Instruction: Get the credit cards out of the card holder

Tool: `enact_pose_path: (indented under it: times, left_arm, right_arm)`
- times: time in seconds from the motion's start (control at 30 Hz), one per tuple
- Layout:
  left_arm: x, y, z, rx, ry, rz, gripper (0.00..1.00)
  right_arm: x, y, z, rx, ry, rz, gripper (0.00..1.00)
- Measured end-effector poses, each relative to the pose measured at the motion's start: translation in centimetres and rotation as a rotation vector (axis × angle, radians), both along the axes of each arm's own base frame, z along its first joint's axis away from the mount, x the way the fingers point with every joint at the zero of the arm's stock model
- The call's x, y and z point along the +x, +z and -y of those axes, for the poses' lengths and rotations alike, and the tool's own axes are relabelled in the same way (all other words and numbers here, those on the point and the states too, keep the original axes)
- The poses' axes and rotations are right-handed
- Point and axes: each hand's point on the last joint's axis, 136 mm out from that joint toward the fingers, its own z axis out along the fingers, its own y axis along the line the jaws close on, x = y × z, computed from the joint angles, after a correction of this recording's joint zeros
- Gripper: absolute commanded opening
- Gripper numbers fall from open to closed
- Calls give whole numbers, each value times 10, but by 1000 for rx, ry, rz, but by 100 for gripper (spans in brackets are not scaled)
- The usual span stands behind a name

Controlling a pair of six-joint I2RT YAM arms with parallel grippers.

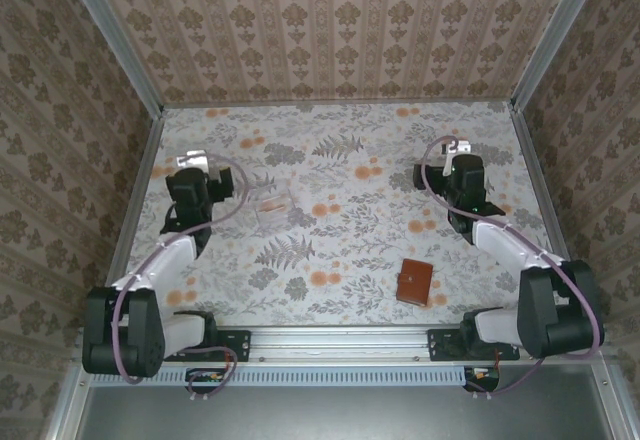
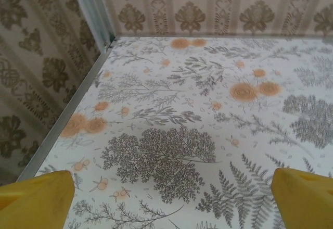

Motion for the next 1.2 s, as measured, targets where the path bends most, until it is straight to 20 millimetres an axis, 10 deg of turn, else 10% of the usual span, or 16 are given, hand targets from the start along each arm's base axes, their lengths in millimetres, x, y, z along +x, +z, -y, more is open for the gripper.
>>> enact_pose_path:
  times: [0.17,0.47,0.87,1.2]
  left_arm:
    - [-10,12,6,-114,61,-125,89]
    - [-47,-33,49,-278,45,-415,60]
    - [-27,-68,108,-413,1,-612,42]
    - [-19,-100,116,-402,21,-723,31]
  right_arm:
    - [-6,12,-5,63,-18,-58,94]
    - [-19,0,-16,133,7,-159,93]
    - [-24,2,-23,162,30,-170,93]
    - [-23,5,-23,163,31,-166,93]
